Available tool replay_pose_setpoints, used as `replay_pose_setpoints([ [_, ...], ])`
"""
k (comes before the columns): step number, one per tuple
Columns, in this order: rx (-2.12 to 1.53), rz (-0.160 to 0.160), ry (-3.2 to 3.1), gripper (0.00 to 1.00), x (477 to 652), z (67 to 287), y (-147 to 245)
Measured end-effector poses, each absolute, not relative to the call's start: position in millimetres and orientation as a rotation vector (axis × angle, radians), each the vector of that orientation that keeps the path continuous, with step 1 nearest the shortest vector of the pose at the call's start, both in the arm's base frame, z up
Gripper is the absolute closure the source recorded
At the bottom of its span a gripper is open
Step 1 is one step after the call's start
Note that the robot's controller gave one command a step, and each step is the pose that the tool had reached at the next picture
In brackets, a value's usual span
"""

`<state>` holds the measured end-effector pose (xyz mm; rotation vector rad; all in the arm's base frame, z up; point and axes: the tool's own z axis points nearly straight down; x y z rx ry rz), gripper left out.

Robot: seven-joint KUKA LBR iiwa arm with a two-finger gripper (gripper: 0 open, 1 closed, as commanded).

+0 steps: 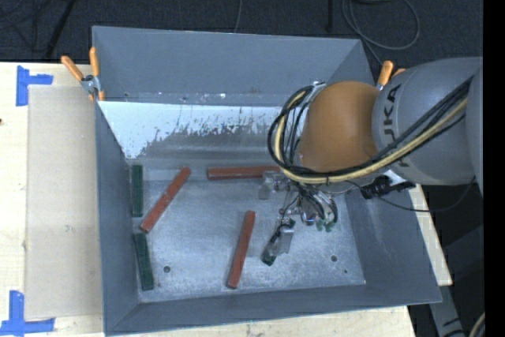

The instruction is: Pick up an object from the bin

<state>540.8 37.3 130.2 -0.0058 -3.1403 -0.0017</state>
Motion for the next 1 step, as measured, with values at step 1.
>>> replay_pose_setpoints([
  [1,0.622,-0.002,-3.074,0.0,510.1,68.8,120.7],
])
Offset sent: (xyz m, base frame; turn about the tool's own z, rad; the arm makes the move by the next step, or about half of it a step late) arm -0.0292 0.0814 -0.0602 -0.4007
